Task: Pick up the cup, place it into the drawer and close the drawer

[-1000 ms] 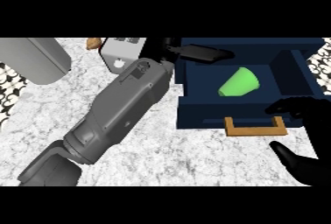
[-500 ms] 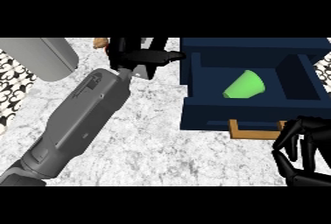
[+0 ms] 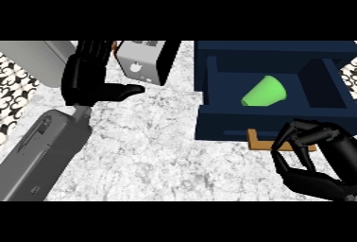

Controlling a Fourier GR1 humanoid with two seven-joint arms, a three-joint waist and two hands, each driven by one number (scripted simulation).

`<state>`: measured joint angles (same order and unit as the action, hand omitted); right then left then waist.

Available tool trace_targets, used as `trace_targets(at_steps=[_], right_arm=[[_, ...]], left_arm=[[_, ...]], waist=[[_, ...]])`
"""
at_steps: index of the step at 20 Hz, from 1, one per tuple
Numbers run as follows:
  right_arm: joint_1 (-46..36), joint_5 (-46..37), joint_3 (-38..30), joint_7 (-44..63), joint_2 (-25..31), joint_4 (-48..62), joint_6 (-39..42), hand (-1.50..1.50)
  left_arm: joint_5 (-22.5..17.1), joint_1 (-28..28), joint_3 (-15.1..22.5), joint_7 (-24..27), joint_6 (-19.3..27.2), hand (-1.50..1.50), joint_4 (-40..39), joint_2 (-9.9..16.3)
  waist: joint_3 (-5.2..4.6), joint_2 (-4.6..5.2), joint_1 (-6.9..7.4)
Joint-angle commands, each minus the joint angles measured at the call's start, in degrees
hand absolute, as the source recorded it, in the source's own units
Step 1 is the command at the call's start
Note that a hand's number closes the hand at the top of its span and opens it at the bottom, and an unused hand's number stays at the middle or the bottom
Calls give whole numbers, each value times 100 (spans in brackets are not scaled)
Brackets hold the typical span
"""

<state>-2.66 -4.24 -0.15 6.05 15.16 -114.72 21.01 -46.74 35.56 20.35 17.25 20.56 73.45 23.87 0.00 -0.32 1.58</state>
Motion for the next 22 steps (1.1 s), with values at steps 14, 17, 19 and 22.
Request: trace_targets(at_steps=[14,17,19,22], right_arm=[[-1064,-3651,1369,-1479,16,2782,-1131,-150],[-1046,-3922,1437,-1659,-163,3362,-1437,-150],[-1351,-3988,1356,-1739,70,3678,-1160,-150],[-1917,-4285,1285,-2022,-214,5011,-1641,-150]], left_arm=[[-132,-2407,-842,225,-1115,-150,1480,838],[126,-2602,-758,589,-1457,-150,1027,481],[-204,-2906,-1294,359,-1750,-150,1330,981],[-147,-3099,-1234,355,-1767,-150,1666,807]], waist=[[2,33,-41],[0,42,-102],[1,35,-66],[3,46,-19]])
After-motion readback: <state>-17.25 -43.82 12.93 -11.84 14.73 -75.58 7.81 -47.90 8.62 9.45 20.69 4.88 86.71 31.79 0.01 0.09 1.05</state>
